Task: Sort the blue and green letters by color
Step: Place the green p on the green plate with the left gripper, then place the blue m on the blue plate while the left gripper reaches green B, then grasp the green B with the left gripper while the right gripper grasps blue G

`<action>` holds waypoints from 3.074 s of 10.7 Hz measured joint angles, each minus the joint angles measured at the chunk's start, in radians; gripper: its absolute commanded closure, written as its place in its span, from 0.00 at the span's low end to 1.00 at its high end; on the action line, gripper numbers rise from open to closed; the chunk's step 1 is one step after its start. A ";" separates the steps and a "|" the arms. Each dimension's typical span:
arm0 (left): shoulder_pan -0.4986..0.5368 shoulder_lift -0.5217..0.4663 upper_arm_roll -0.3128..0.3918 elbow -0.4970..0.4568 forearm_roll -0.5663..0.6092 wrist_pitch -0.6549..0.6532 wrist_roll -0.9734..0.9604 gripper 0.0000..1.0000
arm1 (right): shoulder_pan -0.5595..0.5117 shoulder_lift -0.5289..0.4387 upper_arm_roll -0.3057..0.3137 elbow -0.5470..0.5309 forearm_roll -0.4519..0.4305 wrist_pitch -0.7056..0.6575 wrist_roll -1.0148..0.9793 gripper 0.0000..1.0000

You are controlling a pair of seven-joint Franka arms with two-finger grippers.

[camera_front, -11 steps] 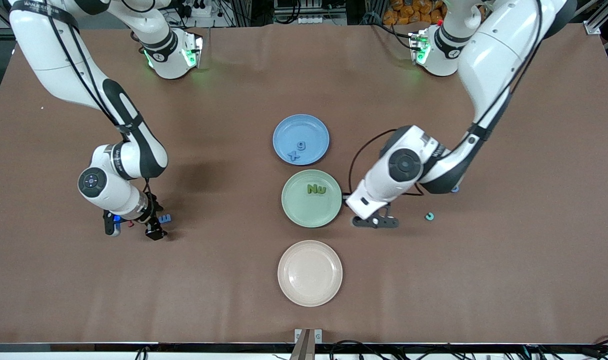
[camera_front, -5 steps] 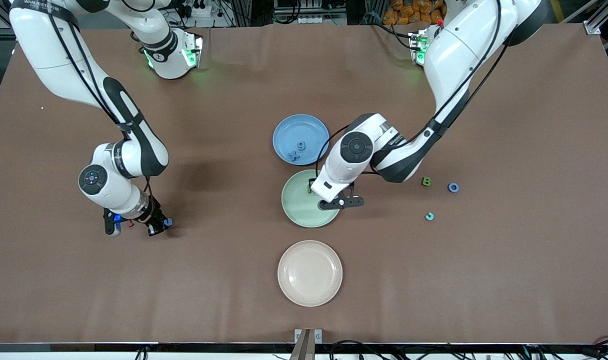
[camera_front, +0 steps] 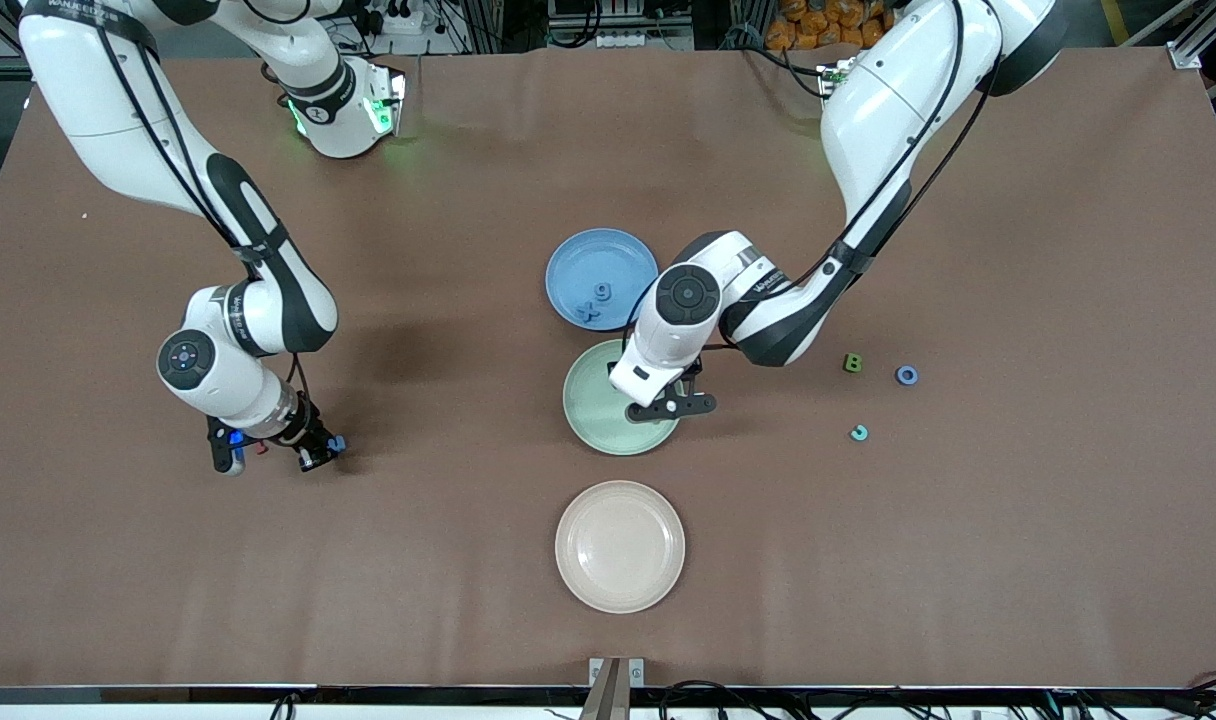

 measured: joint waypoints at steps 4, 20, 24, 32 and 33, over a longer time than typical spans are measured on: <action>0.090 -0.084 0.012 0.020 0.001 -0.079 0.062 0.00 | 0.027 -0.034 0.025 0.047 0.000 -0.106 -0.142 1.00; 0.547 -0.401 -0.042 -0.635 0.009 0.234 0.495 0.00 | 0.698 -0.098 0.086 0.052 0.001 -0.197 -0.108 0.00; 0.547 -0.399 -0.043 -0.676 0.009 0.244 0.495 0.00 | 0.728 -0.081 0.125 0.061 0.001 -0.194 -0.021 0.00; 0.554 -0.399 -0.047 -0.744 0.091 0.252 0.564 0.09 | 0.411 -0.144 0.114 0.067 -0.006 -0.320 -0.287 0.00; 0.565 -0.399 -0.046 -0.749 0.091 0.252 0.586 0.10 | 0.362 -0.153 0.113 0.058 -0.015 -0.327 -0.360 0.00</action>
